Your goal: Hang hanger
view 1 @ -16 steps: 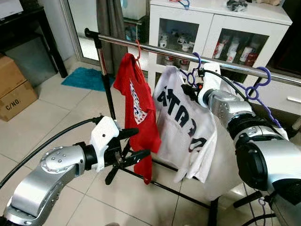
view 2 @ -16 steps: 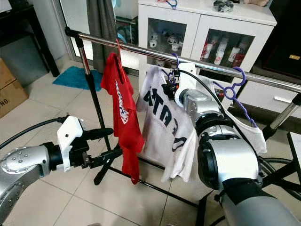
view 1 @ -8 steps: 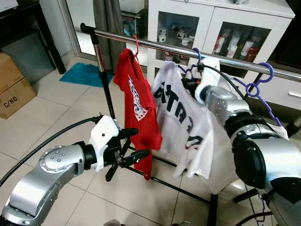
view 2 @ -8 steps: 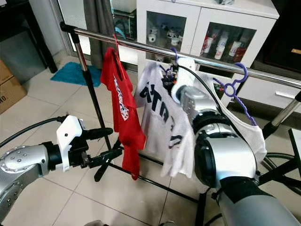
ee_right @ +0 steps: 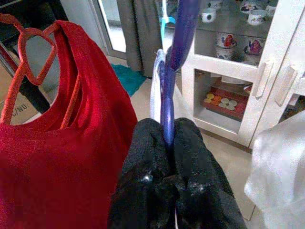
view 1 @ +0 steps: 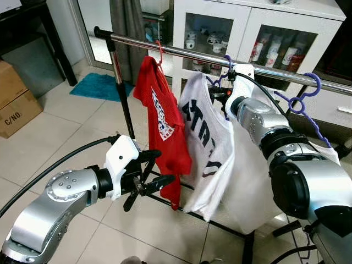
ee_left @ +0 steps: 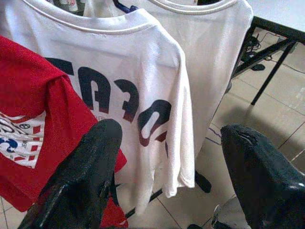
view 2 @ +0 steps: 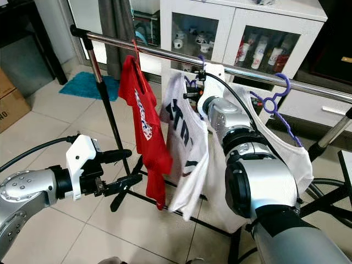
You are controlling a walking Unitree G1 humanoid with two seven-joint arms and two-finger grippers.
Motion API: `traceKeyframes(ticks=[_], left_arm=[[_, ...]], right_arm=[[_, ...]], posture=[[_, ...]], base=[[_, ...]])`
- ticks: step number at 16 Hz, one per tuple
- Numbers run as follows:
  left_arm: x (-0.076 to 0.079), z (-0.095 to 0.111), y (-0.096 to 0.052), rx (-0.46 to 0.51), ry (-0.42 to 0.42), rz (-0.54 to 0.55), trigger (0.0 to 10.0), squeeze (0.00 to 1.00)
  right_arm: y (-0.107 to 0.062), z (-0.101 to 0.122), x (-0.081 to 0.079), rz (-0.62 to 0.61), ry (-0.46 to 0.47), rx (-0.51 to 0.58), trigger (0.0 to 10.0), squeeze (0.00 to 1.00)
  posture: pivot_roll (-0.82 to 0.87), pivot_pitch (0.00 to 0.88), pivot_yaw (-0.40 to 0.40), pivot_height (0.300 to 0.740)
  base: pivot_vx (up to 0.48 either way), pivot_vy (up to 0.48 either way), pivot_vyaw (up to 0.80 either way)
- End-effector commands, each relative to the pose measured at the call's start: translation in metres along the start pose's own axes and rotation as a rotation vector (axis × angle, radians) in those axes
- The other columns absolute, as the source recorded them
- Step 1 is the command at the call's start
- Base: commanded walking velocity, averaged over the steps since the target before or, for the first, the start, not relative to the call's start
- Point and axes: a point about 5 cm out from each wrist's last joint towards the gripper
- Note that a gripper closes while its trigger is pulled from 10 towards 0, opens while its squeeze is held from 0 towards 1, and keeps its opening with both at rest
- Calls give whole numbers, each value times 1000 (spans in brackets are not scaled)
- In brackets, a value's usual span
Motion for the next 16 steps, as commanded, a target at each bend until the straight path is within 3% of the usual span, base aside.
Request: traceKeyframes(ticks=[1,9,12,16], left_arm=[[0,6,-1,5,19,-4,10000,0],[-2,7,0,22,22,27,10000,0],[-11,6,6,67,-14,157,10000,0],[-16,4,11,100,-43,239,10000,0]], right_arm=[[1,7,-3,-2,-18,11,0,0],[1,12,-2,-24,-1,36,0,0],[-2,24,5,-18,-12,110,0,0],[-6,26,8,41,-41,169,0,0]], posture=[[167,74,-12,740],[165,50,-16,740],[143,0,-21,740],[116,0,-19,740]], base=[[0,0,0],[0,0,0],[0,0,0],[0,0,0]])
Point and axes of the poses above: a point about 5 cm out from each wrist's last joint towards the gripper, its own y axis pointing out of the wrist towards the gripper, its own z axis along the axis of the wrist's last joint, x = y × z, and after that the axes turned 6 degrees about -y, right-handed
